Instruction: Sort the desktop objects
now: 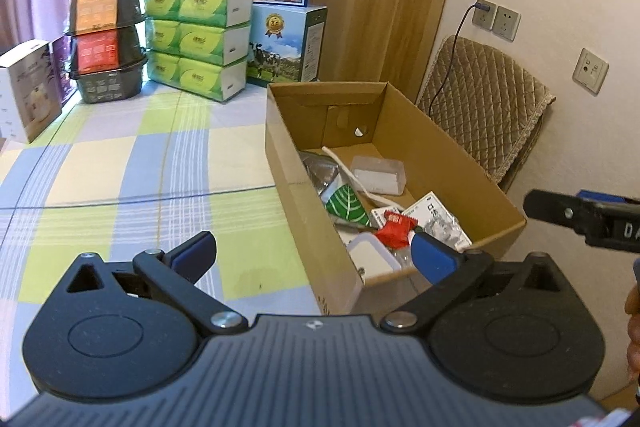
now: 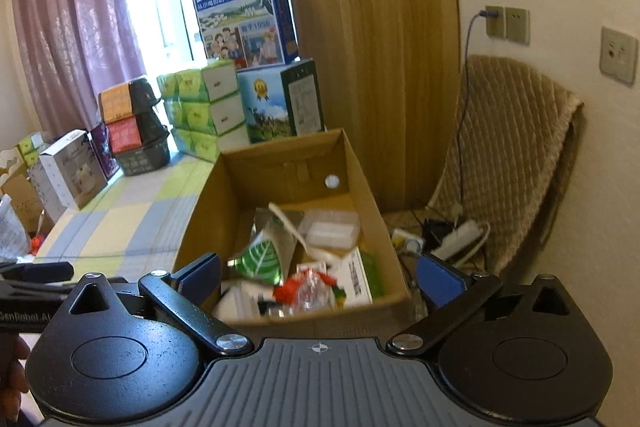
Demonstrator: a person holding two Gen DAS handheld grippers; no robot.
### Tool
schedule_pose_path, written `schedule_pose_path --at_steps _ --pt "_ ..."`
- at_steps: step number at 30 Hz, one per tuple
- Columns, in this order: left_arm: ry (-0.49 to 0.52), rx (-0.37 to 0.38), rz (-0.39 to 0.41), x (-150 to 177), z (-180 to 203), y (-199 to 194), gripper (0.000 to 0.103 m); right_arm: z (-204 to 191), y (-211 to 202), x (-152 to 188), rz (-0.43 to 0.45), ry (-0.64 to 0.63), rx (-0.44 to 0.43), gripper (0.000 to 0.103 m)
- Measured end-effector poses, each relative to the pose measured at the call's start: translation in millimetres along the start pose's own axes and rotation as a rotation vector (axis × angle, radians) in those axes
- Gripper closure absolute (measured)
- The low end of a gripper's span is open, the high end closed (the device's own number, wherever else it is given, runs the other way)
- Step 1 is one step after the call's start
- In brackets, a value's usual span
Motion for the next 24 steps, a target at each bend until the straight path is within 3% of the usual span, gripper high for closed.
schedule_pose_path --at_steps 11,24 --pt "-0.069 0.001 -0.059 28 8 -30 0.001 -3 -35 34 -0.045 0.008 0.011 0.002" --pt "-0.066 -0.062 -0.087 44 8 -45 0.001 -8 -57 44 -0.064 -0.003 0.012 0.002"
Point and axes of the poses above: each gripper's, at about its wrist camera, not at the fingertips, and y roughly the way its jaws point, z to its right, x to its underside, the point moved 6 cm from there along y, roughly the way its jaws point, and after that the axes turned 1 degree about -y, right-handed, at the moved point
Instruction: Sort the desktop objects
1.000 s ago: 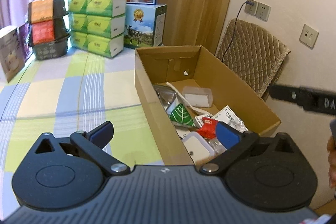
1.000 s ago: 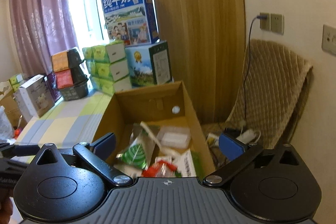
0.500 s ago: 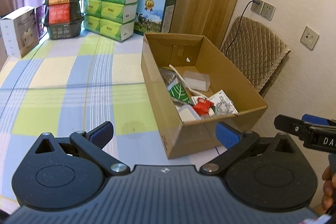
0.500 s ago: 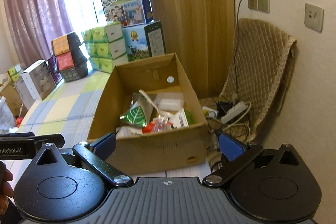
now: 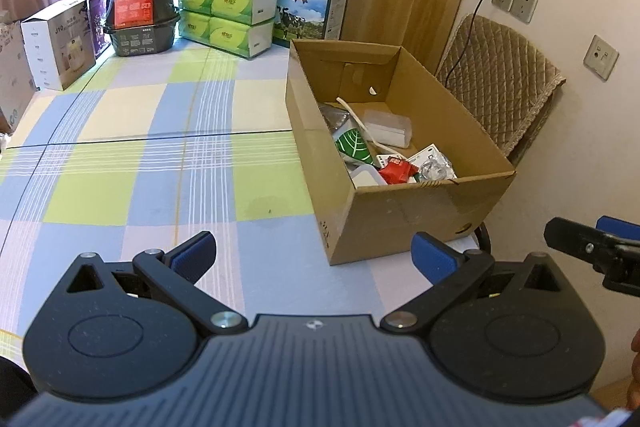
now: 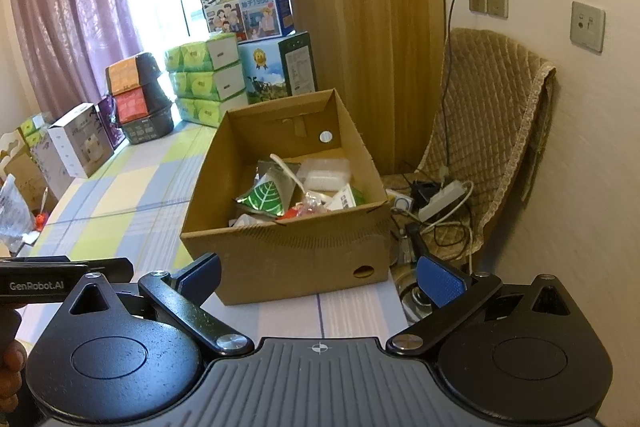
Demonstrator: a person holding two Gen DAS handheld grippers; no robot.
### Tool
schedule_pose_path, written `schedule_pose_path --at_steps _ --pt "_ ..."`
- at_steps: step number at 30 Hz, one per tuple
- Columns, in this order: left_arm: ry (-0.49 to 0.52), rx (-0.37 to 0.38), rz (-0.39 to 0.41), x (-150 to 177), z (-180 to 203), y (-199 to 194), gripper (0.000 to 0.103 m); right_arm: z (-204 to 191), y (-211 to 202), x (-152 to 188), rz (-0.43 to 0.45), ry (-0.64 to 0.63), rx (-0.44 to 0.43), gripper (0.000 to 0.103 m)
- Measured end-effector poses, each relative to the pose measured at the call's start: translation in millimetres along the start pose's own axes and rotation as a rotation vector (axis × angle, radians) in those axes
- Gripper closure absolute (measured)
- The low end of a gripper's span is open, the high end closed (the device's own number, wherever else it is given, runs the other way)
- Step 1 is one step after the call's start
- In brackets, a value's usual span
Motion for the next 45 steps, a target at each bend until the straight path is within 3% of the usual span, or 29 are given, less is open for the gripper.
schedule_pose_path --at_steps 33,45 --pt "0.021 -0.046 -0.010 -3 2 -1 0.001 -7 9 -4 -0.006 -0.016 -0.060 0.002" --pt "0.038 -0.032 -0.013 -2 20 2 0.001 11 2 -4 0.004 0.014 -0.037 0.002"
Point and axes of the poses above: each gripper's, at about its wrist camera, not at the fingertips, and y roughly the way its jaws point, z to its right, x to its underside, the point moved 6 cm from there along y, roughly the way its jaws point, and after that the axes turned 1 degree about -y, right-handed, at the moved point
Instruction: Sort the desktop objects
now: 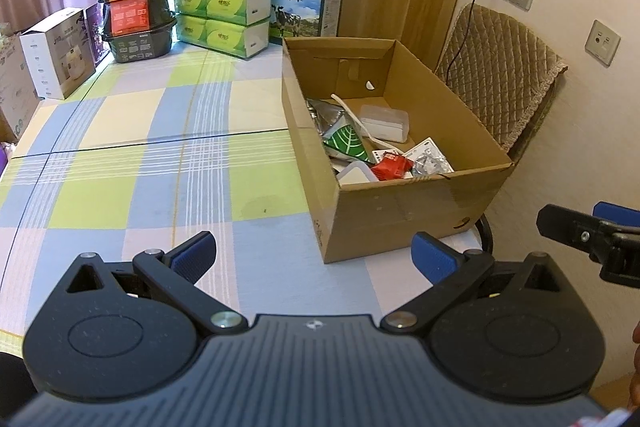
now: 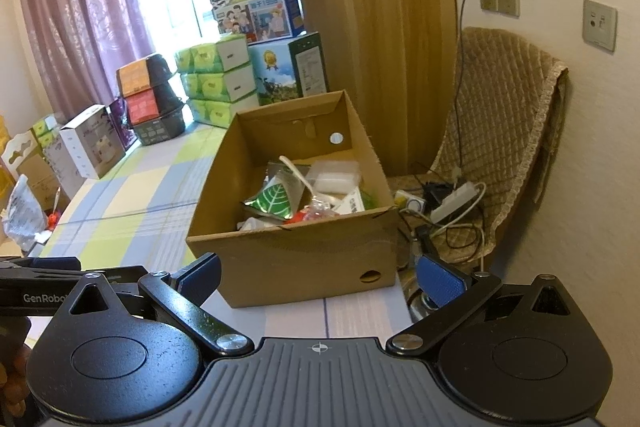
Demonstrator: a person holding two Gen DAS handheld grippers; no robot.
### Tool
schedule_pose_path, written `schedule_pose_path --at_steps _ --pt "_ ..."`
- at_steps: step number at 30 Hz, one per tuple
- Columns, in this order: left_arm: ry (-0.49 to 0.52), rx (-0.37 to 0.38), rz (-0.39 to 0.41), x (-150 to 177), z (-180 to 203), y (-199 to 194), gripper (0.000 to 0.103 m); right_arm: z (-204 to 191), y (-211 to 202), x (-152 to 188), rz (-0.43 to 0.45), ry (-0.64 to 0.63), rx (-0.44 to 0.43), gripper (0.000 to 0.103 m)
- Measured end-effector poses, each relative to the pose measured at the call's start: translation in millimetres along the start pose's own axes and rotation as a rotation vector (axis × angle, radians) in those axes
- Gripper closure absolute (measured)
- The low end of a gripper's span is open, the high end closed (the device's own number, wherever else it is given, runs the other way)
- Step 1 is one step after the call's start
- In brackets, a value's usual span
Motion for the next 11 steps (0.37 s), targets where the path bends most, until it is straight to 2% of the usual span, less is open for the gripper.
schedule_pose_path --at_steps 11 --pt "0.005 0.017 0.026 -0.4 0.5 -3.6 0.001 -2.0 -2.2 2.5 -0.004 -0.006 0.014 0.002"
Point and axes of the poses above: each gripper's, at about its wrist camera, not at the fingertips, and y roughly the way its jaws point, z to its right, x to its underside, the point moved 6 cm from there along y, roughly the way its jaws point, and after that the axes turned 1 degree about -y, right-handed, at the moved point
